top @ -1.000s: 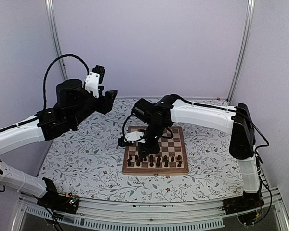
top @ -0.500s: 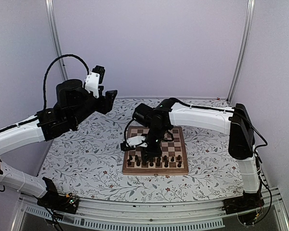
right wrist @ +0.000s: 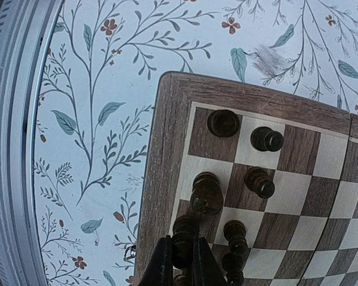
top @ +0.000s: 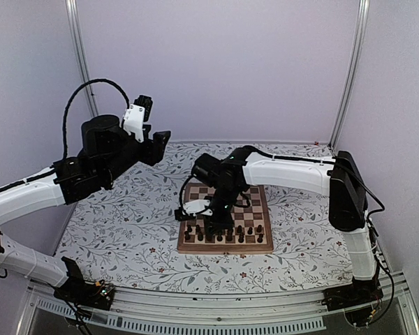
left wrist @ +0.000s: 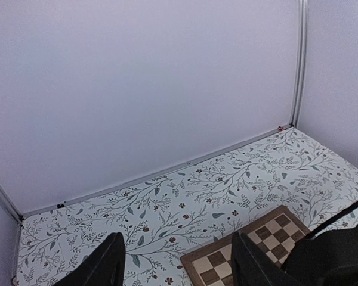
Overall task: Set up the chess pieces on the board
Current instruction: Place the chess piece on the chessboard.
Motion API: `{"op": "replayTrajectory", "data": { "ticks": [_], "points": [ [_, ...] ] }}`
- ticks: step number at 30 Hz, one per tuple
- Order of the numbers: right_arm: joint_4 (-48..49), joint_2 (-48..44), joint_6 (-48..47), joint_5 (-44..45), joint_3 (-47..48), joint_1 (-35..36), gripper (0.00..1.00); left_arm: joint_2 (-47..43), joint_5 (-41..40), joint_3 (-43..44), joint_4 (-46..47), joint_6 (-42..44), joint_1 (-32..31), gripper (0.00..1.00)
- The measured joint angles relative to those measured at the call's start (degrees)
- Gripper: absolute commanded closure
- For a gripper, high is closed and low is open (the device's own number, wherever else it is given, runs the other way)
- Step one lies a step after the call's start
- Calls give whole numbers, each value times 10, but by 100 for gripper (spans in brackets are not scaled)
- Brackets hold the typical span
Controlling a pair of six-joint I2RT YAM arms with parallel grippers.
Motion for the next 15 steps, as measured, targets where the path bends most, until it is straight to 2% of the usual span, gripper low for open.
{"op": "replayTrajectory", "data": {
  "ticks": [8,15],
  "points": [
    [5,15,2,9,-2,0,96,0,8,0,0,0,0,38],
    [9,15,2,11,-3,0,90,0,9,0,0,0,0,38]
  ]
}}
